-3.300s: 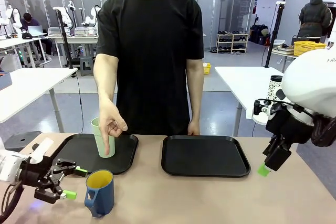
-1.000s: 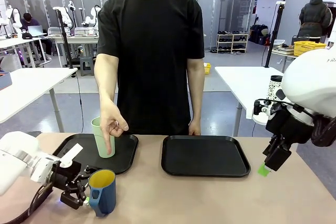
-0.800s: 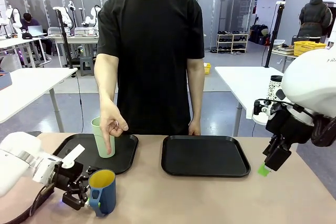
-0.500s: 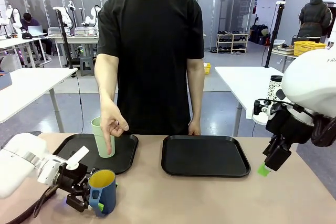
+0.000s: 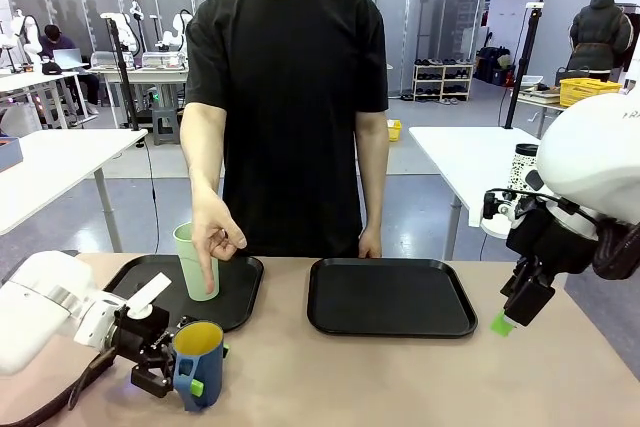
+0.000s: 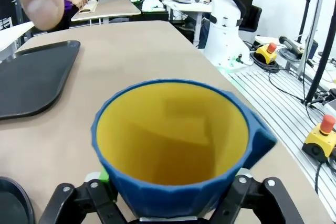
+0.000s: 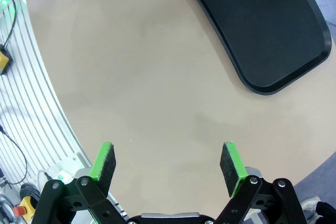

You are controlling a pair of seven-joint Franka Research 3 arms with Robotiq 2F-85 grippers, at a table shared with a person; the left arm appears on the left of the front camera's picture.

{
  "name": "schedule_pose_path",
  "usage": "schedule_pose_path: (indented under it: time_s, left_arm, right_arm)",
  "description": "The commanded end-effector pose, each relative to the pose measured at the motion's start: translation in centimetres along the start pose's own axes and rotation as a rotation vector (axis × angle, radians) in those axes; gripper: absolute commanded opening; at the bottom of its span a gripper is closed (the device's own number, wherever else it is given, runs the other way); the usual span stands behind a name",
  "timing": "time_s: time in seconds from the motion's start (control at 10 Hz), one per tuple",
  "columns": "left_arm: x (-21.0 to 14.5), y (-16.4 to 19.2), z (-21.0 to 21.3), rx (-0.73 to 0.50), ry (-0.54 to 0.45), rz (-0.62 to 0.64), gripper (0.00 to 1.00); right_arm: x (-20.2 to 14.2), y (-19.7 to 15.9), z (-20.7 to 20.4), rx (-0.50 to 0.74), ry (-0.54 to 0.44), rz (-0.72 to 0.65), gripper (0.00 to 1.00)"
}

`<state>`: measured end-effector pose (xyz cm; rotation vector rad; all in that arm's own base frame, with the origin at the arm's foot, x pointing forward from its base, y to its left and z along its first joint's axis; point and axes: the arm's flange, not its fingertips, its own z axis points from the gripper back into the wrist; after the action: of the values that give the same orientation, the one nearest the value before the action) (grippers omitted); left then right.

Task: Sort and store the cups by type.
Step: Pick up the Handle plastic cup and place it into the empty Flat Tray.

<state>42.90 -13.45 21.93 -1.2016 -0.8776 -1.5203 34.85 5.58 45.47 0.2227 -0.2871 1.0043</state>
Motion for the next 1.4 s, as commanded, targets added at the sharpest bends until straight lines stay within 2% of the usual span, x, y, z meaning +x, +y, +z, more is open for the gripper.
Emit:
schedule_pose_path:
  time_s: [0.0,0.1,0.2,0.3,0.4,0.5,0.6,0.8,0.9,1.1,1.3]
  left_arm:
    - [-1.4,-0.3,-0.4,-0.003,-0.035,-0.024,0.60]
    - [-1.4,-0.3,-0.5,0.002,-0.034,-0.021,0.55]
    - [-1.5,-0.2,-0.5,0.007,-0.036,-0.022,0.40]
    - [-1.6,-0.3,-0.5,0.004,-0.041,-0.023,0.35]
    - [-1.6,-0.2,-0.5,0.002,-0.040,-0.025,0.20]
    - [-1.4,-0.2,-0.7,0.003,-0.039,-0.026,0.15]
    - [-0.7,-0.3,-1.2,0.032,-0.027,0.003,0.06]
    - [2.4,-0.3,-2.5,0.072,-0.080,-0.033,0.06]
    - [3.5,0.2,-3.3,0.133,-0.077,0.015,0.06]
    - [4.7,1.3,-4.4,0.143,-0.169,0.034,0.06]
    - [5.8,1.8,-5.2,0.144,-0.146,0.030,0.06]
  right_arm:
    - [-0.1,0.1,-0.2,-0.009,-0.002,-0.009,1.00]
    - [-0.1,0.1,-0.2,-0.009,-0.002,-0.009,1.00]
    - [-0.1,0.1,-0.2,-0.009,-0.002,-0.009,1.00]
    - [-0.1,0.1,-0.2,-0.009,-0.002,-0.009,1.00]
    - [-0.1,0.1,-0.2,-0.009,-0.002,-0.009,1.00]
    - [-0.1,0.1,-0.2,-0.009,-0.002,-0.009,1.00]
    - [-0.1,0.1,-0.2,-0.009,-0.002,-0.009,1.00]
    - [-0.1,0.1,-0.2,-0.009,-0.002,-0.009,1.00]
    - [-0.1,0.1,-0.2,-0.009,-0.002,-0.009,1.00]
    - [-0.1,0.1,-0.2,-0.009,-0.002,-0.009,1.00]
    - [-0.1,0.1,-0.2,-0.009,-0.002,-0.009,1.00]
